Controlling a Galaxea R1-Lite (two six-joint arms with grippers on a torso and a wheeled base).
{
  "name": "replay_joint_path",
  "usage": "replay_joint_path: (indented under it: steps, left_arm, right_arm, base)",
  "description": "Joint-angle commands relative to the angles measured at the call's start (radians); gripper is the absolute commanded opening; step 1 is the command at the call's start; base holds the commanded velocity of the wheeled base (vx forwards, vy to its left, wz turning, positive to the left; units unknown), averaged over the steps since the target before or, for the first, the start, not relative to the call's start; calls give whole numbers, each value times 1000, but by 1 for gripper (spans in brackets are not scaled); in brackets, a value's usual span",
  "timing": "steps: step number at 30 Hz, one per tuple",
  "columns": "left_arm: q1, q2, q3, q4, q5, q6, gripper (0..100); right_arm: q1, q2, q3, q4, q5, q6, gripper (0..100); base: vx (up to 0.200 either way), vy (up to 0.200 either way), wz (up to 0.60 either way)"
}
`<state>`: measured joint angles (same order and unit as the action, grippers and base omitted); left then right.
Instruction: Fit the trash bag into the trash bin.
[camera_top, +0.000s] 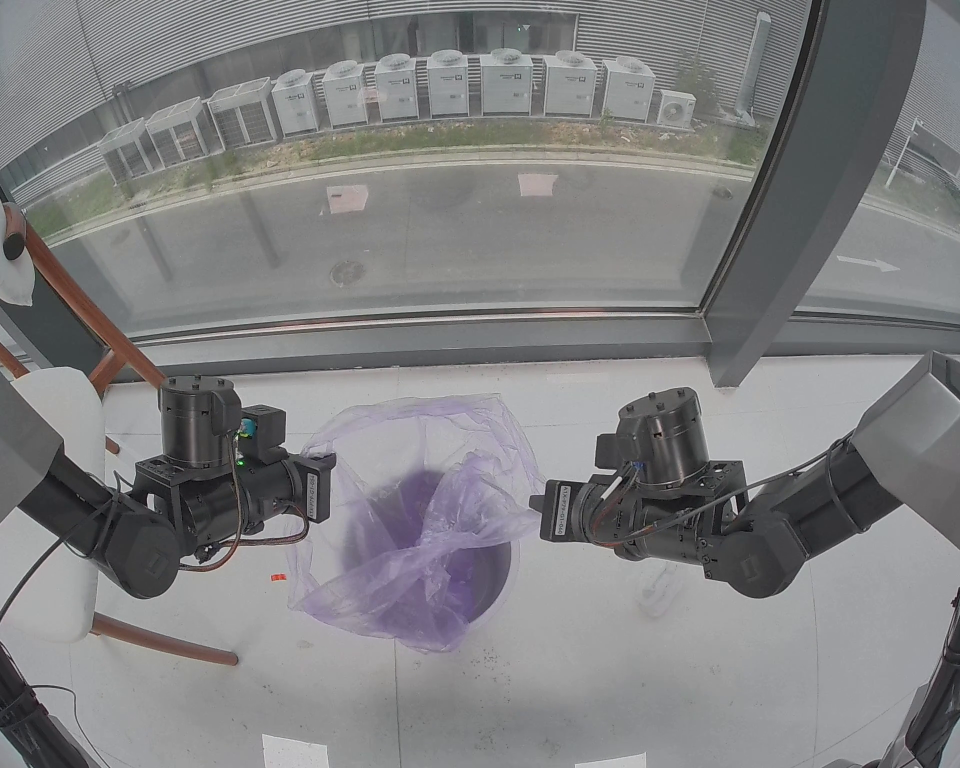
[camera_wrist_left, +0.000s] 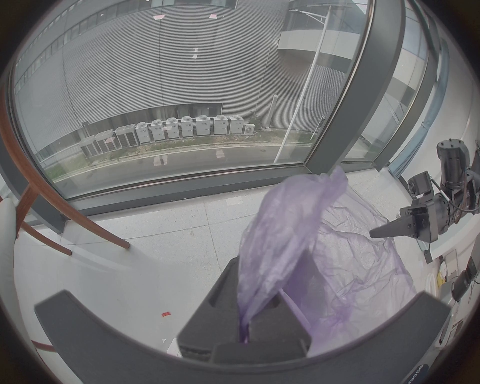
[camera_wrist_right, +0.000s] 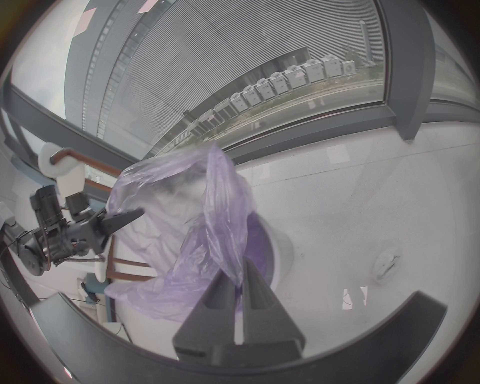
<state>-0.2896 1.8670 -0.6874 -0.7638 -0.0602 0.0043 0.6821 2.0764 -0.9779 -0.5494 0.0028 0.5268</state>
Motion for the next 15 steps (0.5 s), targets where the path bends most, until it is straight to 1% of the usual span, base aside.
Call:
replay_joint_path:
  steps: [1,4,6,9,11,15]
  left_arm:
    - [3,-39,85,-6,11,-12,0]
    - [40,-40,77,-9,42,-10,0]
    - [47,-39,31,-8,53,-18,0]
    - [46,-31,-55,-5,56,-43,0]
    - [41,-26,-93,0,59,-63,0]
    - [24,-26,-112,1,59,-96,0]
  right_arm:
    - [0,-15,84,-3,2,-8,0]
    - [-7,-18,130,-4,3,-30,0]
    - [-16,-15,127,-9,6,-41,0]
    - [-50,-4,70,-41,8,-41,0]
    - [-59,4,30,-43,13,-41,0]
    - [-79,11,-25,-35,14,-42,0]
  base:
    - [0,0,0]
    - [0,0,0]
    - [0,0,0]
    - [0,0,0]
    - [0,0,0]
    - [0,0,0]
